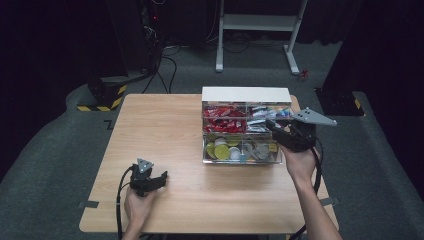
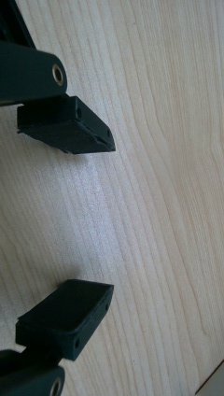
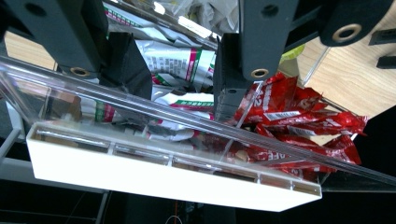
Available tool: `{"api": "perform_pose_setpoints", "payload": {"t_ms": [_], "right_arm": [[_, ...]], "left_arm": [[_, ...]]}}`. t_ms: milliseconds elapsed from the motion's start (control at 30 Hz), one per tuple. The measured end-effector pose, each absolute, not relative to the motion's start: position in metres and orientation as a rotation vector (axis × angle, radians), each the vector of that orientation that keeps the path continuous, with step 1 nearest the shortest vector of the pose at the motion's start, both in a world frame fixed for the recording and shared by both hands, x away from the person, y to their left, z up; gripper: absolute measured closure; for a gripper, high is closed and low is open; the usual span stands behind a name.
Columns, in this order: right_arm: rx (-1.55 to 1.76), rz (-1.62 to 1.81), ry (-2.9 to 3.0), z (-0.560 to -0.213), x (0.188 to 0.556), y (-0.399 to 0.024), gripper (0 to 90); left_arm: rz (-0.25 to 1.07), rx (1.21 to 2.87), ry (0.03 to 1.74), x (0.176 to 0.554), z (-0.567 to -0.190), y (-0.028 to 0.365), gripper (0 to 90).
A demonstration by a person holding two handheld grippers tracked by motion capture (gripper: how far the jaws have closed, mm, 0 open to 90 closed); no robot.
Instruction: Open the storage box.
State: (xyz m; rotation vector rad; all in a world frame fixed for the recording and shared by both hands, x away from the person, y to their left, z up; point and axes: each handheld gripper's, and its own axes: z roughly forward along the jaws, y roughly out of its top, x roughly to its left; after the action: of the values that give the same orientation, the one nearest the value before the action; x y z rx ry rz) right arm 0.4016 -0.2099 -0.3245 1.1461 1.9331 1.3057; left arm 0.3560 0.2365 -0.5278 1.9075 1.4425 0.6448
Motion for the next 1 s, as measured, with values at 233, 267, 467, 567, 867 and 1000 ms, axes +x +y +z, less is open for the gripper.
{"api": "perform_pose_setpoints", "payload": {"t_ms": [233, 267, 467, 567, 867, 1000], "right_arm": [[1.157, 1.307, 1.942, -0.322, 0.405, -0.209, 56.8], [1.157, 1.306, 1.943, -0.322, 0.405, -0.209, 56.8], [1.162, 1.319, 1.940, -0.316, 0.408, -0.209, 55.6], [1.161, 1.312, 1.945, -0.314, 0.409, -0.208, 55.7], [1.164, 1.313, 1.940, -0.308, 0.413, -0.207, 55.3], [1.162, 1.310, 1.941, -0.305, 0.415, -0.207, 55.2]], "left_arm": [[0.639, 1.909, 1.444, 0.356, -0.528, 0.236, 25.9], [0.635, 1.910, 1.442, 0.356, -0.528, 0.236, 25.6], [0.624, 1.917, 1.428, 0.356, -0.528, 0.235, 21.5], [0.617, 1.945, 1.426, 0.358, -0.527, 0.234, 19.3], [0.574, 1.906, 1.423, 0.358, -0.518, 0.237, 23.0], [0.581, 1.905, 1.394, 0.358, -0.510, 0.236, 25.2]]}}
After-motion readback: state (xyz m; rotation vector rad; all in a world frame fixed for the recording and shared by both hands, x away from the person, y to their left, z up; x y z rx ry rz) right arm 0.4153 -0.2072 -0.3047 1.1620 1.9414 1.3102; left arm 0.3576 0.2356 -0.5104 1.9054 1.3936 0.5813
